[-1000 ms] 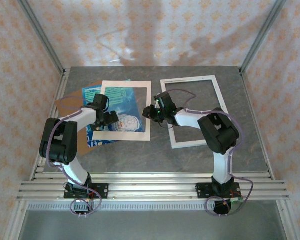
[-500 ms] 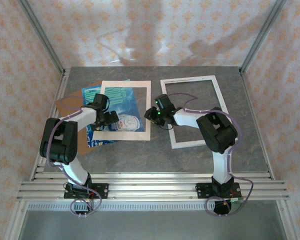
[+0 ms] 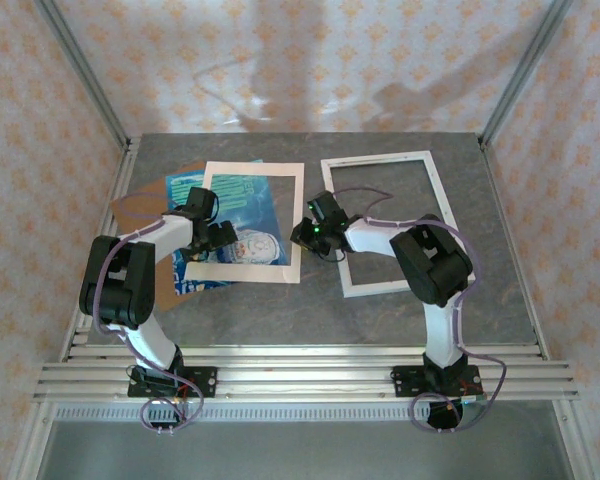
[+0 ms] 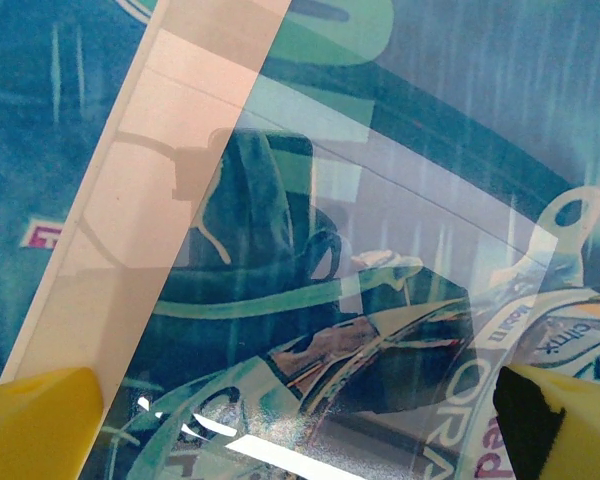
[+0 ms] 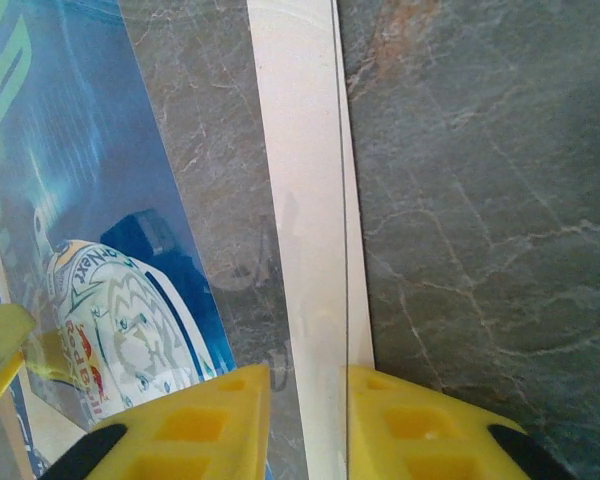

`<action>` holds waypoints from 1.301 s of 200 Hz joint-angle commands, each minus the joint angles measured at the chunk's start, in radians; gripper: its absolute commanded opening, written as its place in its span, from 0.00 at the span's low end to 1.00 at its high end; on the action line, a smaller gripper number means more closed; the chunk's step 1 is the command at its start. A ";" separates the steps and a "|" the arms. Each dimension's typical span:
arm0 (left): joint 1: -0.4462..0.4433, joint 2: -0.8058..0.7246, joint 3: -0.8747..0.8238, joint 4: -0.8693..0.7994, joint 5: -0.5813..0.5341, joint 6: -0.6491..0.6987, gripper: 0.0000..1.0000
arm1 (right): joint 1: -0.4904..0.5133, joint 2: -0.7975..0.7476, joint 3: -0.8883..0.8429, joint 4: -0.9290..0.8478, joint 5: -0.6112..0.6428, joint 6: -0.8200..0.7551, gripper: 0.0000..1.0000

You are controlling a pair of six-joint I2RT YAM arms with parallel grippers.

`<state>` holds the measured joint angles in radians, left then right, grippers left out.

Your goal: Put the photo into the frame

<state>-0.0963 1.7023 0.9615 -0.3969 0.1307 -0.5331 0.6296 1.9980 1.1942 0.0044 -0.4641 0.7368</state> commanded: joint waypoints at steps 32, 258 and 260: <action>-0.004 0.036 -0.022 -0.039 0.085 -0.038 1.00 | 0.032 -0.075 -0.008 0.022 -0.051 -0.049 0.20; -0.130 -0.076 0.262 -0.250 0.049 0.035 0.99 | -0.186 -0.319 0.292 -0.642 0.041 -0.397 0.00; -0.139 -0.075 0.270 -0.253 0.044 0.035 0.98 | -0.194 -0.324 0.301 -0.658 0.044 -0.405 0.00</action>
<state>-0.1608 1.6722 1.1137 -0.5560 0.1947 -0.5247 0.5308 1.8015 1.3819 -0.3832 -0.4774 0.4911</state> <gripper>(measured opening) 0.985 0.043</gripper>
